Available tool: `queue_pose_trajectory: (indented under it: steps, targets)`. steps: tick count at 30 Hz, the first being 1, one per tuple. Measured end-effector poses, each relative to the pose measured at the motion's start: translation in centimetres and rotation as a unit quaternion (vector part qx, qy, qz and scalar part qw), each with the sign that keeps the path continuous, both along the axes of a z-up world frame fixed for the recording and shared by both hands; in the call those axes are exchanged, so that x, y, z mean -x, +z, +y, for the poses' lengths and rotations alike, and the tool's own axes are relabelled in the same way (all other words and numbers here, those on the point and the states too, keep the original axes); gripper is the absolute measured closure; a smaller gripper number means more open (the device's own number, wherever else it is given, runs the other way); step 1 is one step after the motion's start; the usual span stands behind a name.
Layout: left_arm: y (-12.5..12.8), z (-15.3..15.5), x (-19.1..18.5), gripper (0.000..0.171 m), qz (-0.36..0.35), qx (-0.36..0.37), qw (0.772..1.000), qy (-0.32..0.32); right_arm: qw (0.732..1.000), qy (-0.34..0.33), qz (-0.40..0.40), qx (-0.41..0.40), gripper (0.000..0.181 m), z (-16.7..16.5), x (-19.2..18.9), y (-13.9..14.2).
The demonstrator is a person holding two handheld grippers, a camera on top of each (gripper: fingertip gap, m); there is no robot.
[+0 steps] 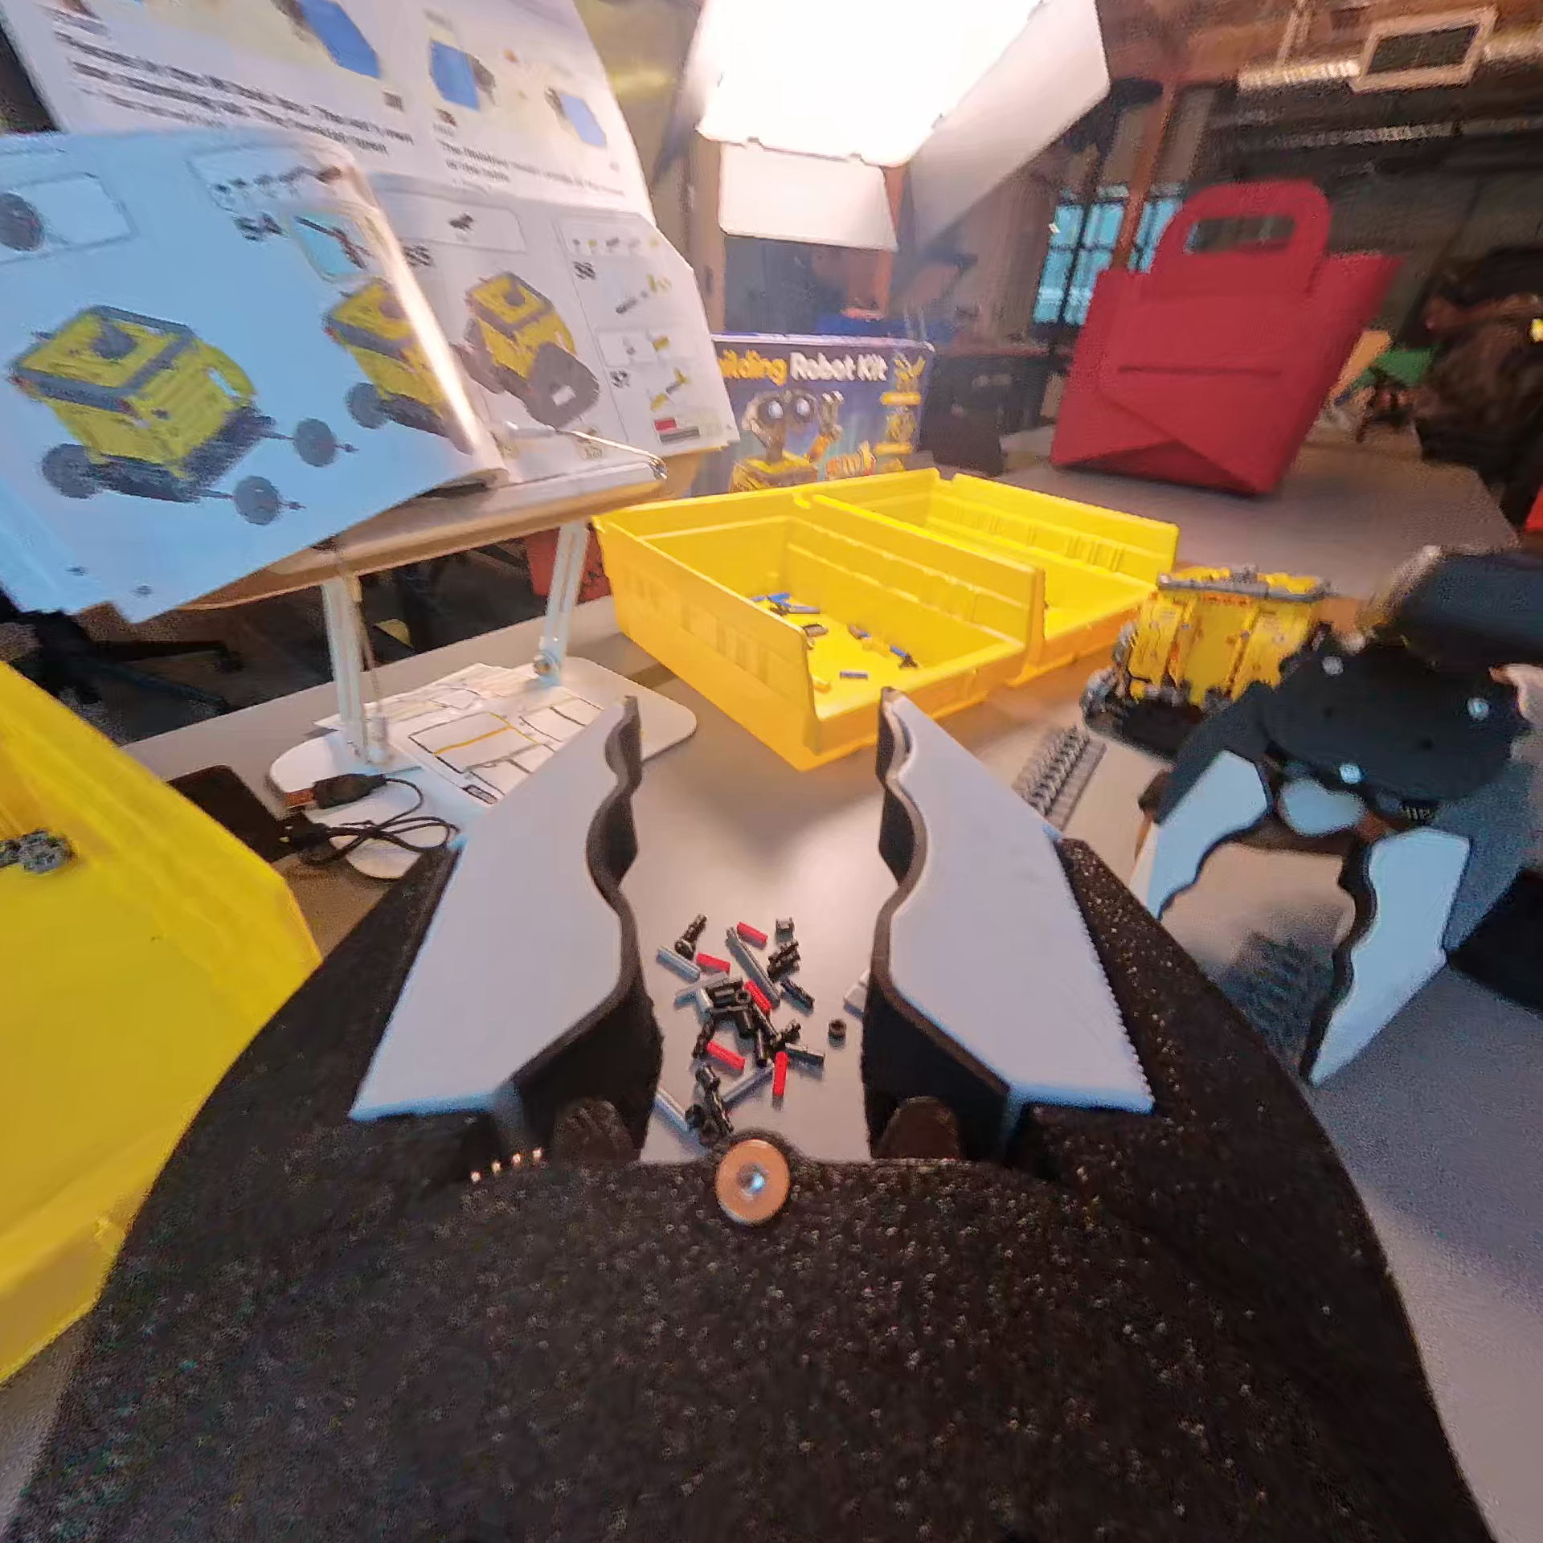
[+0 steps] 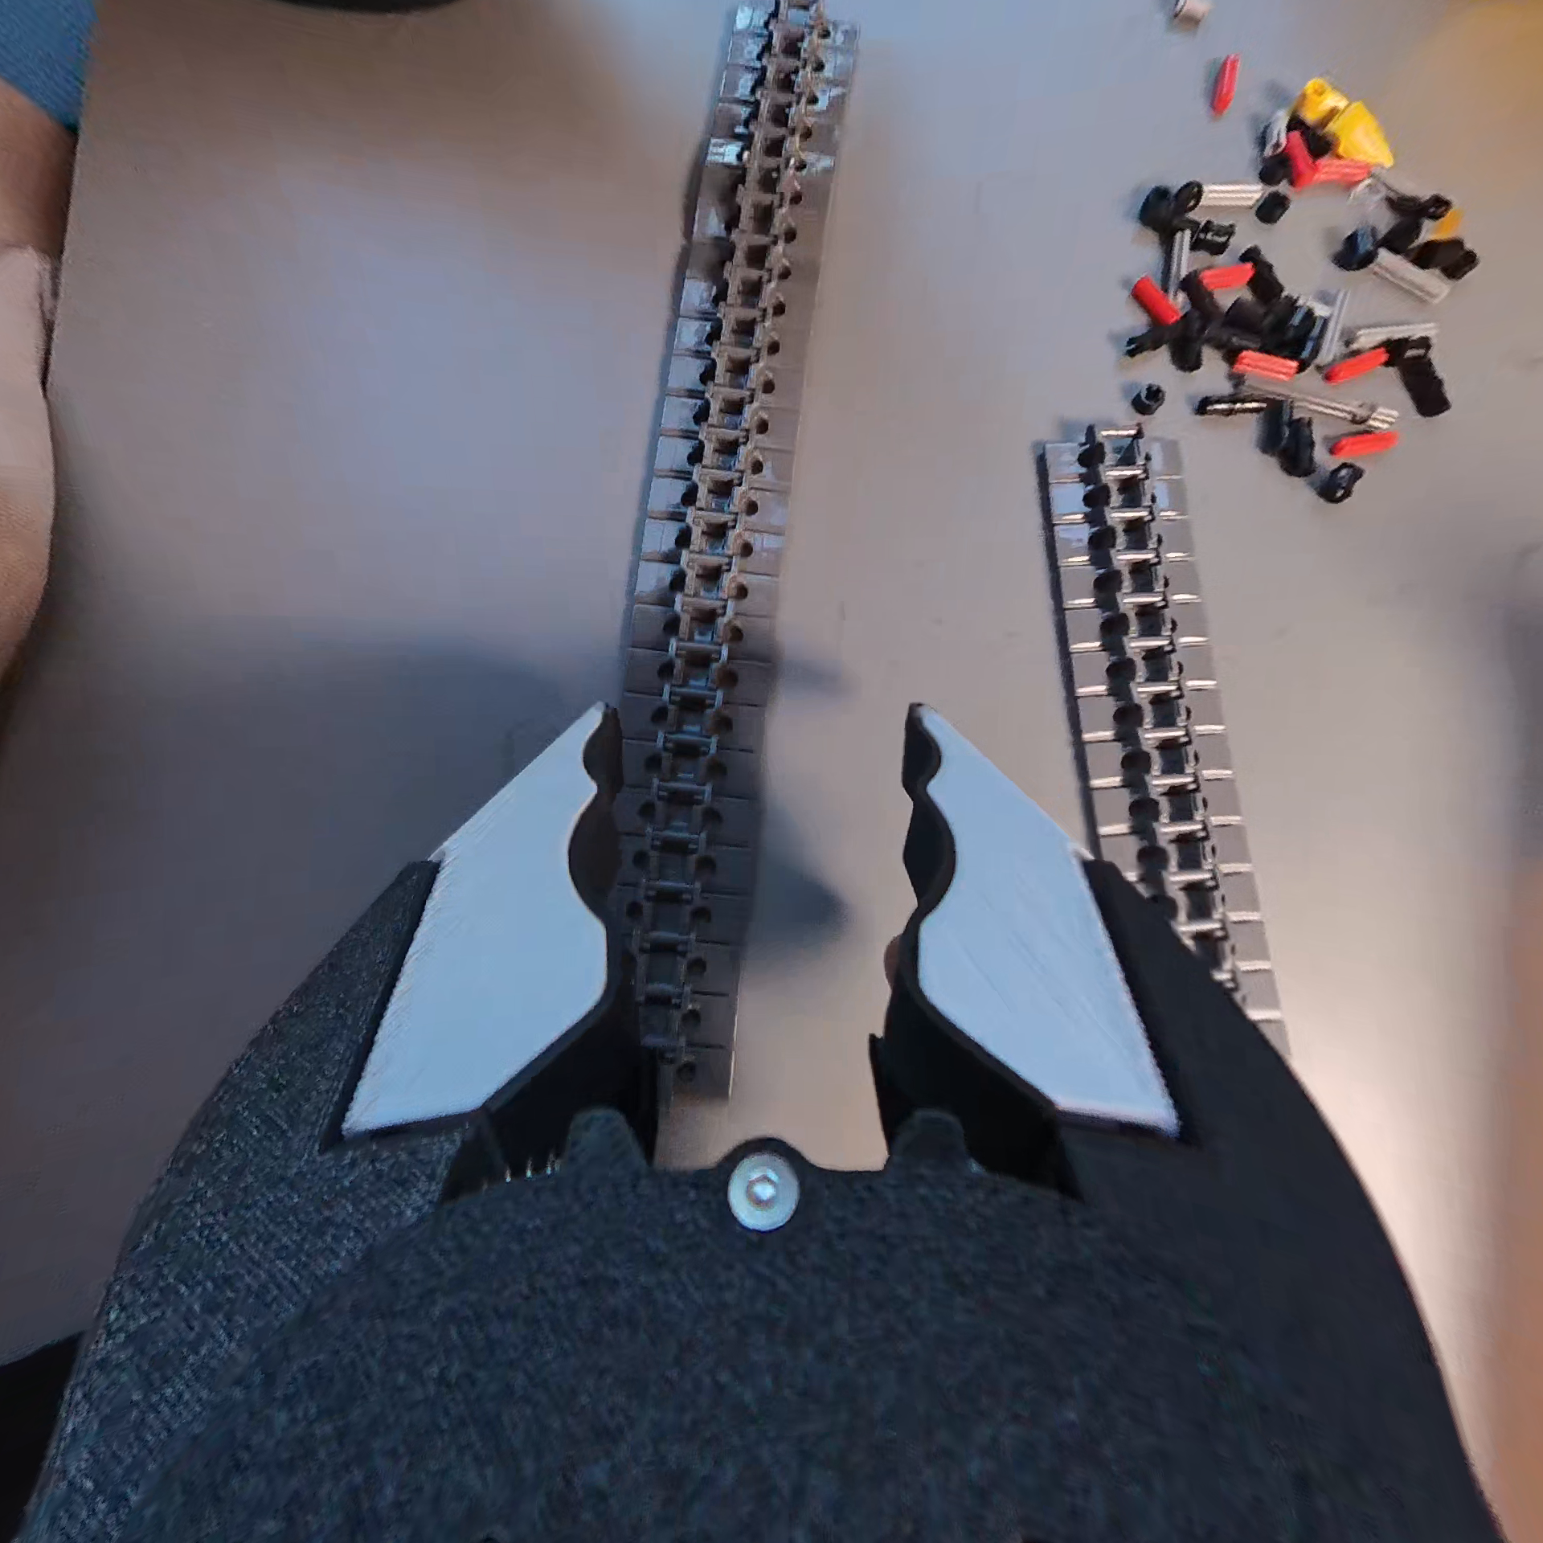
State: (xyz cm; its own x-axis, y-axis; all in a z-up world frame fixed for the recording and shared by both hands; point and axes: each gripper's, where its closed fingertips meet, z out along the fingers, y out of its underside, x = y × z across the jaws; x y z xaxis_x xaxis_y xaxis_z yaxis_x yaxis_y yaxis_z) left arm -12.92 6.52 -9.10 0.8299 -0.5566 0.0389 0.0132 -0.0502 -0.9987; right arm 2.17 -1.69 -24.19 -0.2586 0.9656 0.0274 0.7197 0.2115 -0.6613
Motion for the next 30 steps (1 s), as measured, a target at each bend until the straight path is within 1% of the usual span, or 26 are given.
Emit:
queue_pose_trajectory:
  steps: [1,3,4,5,6,7,9,11,12,14,16,17,18,19,22,25,28,30]
  targets:
    - [-0.7,-0.2,-0.7,0.122,0.017,0.005,1.0,-0.017,1.0,0.003,-0.013,0.0,0.119,0.0,-0.5,-0.2]
    - [-2.1,-0.6,-1.9,0.128,0.04,0.014,0.998,-0.041,0.999,0.006,-0.038,-0.01,0.126,0.2,-1.5,-0.8]
    - [-3.1,-0.9,-2.8,0.129,0.052,0.034,0.996,-0.064,0.999,0.01,-0.046,-0.008,0.13,0.1,-1.8,-1.0]
    - [-4.3,-1.4,-3.7,0.128,0.064,0.059,0.992,-0.092,0.999,0.011,-0.04,0.0,0.139,-0.2,-1.8,-1.0]
    - [-5.4,-2.1,-4.7,0.13,0.076,0.082,0.986,-0.124,0.999,0.011,-0.04,0.006,0.143,-0.3,-1.9,-1.0]
    - [-6.5,-3.1,-5.6,0.132,0.089,0.103,0.978,-0.156,0.999,0.011,-0.041,0.012,0.147,-0.4,-2.0,-1.0]
    - [-8.6,-4.6,-6.9,0.133,0.126,0.134,0.963,-0.196,0.999,0.003,-0.04,0.012,0.15,-0.1,-2.2,-1.0]
    - [-10.9,-6.3,-7.6,0.127,0.174,0.171,0.944,-0.224,0.999,-0.015,-0.035,-0.008,0.165,1.1,-2.5,-0.9]
    - [-12.1,-7.1,-7.9,0.123,0.194,0.191,0.932,-0.238,0.999,-0.023,-0.031,-0.019,0.168,1.7,-2.6,-0.9]
    - [-14.3,-8.4,-8.4,0.113,0.235,0.228,0.91,-0.253,0.999,-0.034,-0.027,-0.01,0.169,2.3,-2.8,-0.9]
    - [-16.5,-8.9,-8.1,0.106,0.297,0.246,0.889,-0.245,0.999,-0.042,-0.02,-0.017,0.167,3.0,-2.8,-0.8]
    - [-16.5,-8.7,-8.1,0.118,0.314,0.229,0.89,-0.238,0.999,-0.047,-0.015,-0.023,0.166,3.3,-2.8,-0.6]
    - [-16.6,-9.1,-8.3,0.127,0.319,0.235,0.885,-0.245,0.998,-0.054,-0.012,-0.025,0.165,3.7,-2.8,-0.4]
    - [-16.6,-9.2,-8.3,0.132,0.318,0.243,0.883,-0.246,0.998,-0.063,-0.006,-0.031,0.163,4.1,-2.9,0.0]
    - [-16.5,-9.1,-8.4,0.134,0.329,0.233,0.881,-0.246,0.993,-0.1,0.047,-0.049,0.162,5.7,-2.4,1.9]
    - [-16.0,-8.7,-8.6,0.134,0.326,0.219,0.889,-0.236,0.982,-0.148,0.105,-0.056,0.162,7.5,-2.0,3.7]
    - [-14.9,-8.2,-8.7,0.135,0.314,0.199,0.9,-0.226,0.972,-0.182,0.133,-0.067,0.162,9.1,-2.1,4.6]
    - [-14.4,-7.8,-8.3,0.135,0.322,0.179,0.905,-0.212,0.972,-0.181,0.137,-0.06,0.16,9.1,-2.3,4.8]
